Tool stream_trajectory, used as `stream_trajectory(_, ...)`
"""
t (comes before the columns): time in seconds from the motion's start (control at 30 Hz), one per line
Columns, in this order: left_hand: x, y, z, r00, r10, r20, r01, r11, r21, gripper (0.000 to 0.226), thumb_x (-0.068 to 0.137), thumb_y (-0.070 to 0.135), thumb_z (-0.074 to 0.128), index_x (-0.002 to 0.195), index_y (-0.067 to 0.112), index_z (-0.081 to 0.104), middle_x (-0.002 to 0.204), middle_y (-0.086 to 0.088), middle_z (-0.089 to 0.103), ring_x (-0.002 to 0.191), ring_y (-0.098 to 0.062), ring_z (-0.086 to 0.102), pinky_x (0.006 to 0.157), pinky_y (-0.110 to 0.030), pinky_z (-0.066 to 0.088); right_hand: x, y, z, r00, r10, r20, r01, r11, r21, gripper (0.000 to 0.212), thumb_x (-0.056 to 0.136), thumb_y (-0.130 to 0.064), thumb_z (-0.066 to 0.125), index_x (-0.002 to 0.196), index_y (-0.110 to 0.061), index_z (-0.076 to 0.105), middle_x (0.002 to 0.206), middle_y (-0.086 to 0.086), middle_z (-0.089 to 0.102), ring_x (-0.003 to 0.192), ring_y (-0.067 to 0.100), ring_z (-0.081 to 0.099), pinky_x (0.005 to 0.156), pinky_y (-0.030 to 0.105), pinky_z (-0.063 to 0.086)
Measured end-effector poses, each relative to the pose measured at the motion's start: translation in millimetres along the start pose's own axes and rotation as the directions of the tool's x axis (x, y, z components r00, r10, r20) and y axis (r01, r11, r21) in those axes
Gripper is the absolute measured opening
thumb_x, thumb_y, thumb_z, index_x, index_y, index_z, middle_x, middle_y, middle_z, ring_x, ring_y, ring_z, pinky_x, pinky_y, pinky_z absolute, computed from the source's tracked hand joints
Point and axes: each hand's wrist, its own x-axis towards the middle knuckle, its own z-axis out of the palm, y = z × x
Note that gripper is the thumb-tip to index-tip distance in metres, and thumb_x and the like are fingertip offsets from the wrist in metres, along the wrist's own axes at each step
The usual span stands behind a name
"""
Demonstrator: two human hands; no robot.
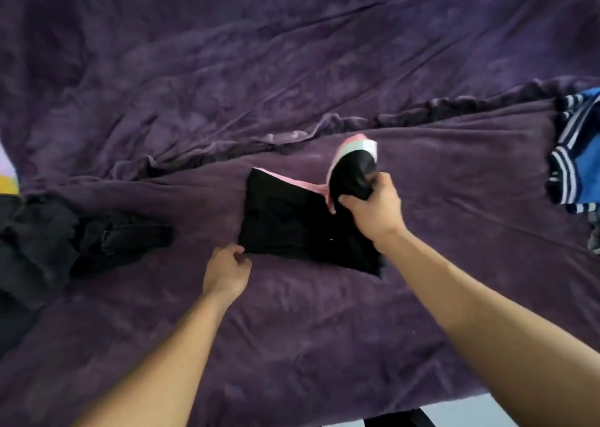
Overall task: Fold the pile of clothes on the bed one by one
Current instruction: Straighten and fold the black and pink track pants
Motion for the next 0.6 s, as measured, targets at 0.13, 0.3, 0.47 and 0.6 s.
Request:
stream_trajectory(0.13,9.7,-32.1,-36.6,0.999,-0.039,-0.024,0.038,0.999,-0.037,0.031,0.091,0.017,0.055,0.121,0.01,0.061,0.125,-0.014,0.058,0.113,-0.03,0.056,0.096,-0.031,0.043,-24.7,-40.2,96.9,0.962,-0.04,0.271,0.069,0.993,-0.097,0.06,0.076,-0.024,0.077,0.127,-0.018,0.045,0.117,0.008,0.064,0.106,0.029,0.06,0.083,0.027,0.04)
stream_trajectory(0.3,32.6,-51.7,-56.3,0.992,-0.066,-0.107,0.063,0.998,-0.028,0.028,0.091,0.024,0.056,0.116,0.012,0.061,0.121,-0.016,0.06,0.112,-0.034,0.057,0.092,-0.034,0.045,-40.7,-18.9,134.2,0.919,-0.07,0.387,0.144,0.975,-0.166,0.059,0.084,-0.016,0.066,0.138,-0.018,0.044,0.125,0.008,0.059,0.109,0.025,0.06,0.094,0.036,0.048)
stream_trajectory(0.47,56.2,-1.2,-28.7,0.976,0.139,-0.165,-0.161,0.979,-0.125,0.052,0.096,0.043,0.047,0.14,0.017,0.041,0.138,-0.014,0.045,0.123,-0.033,0.047,0.097,-0.039,0.039,-22.1,43.0,83.6,0.958,-0.277,0.078,0.276,0.81,-0.517,0.053,0.088,-0.031,0.06,0.138,-0.024,0.044,0.14,0.006,0.043,0.127,0.032,0.04,0.091,0.045,0.045)
stream_trajectory(0.6,83.3,27.9,9.5,0.977,0.15,-0.154,-0.182,0.959,-0.217,0.066,0.095,0.055,0.037,0.149,0.021,0.021,0.143,-0.014,0.041,0.128,-0.034,0.041,0.103,-0.043,0.034,3.2,71.4,86.9,0.993,-0.064,0.097,0.104,0.853,-0.511,0.069,0.09,-0.053,0.053,0.149,-0.036,0.021,0.158,0.008,0.019,0.139,0.034,0.027,0.104,0.052,0.037)
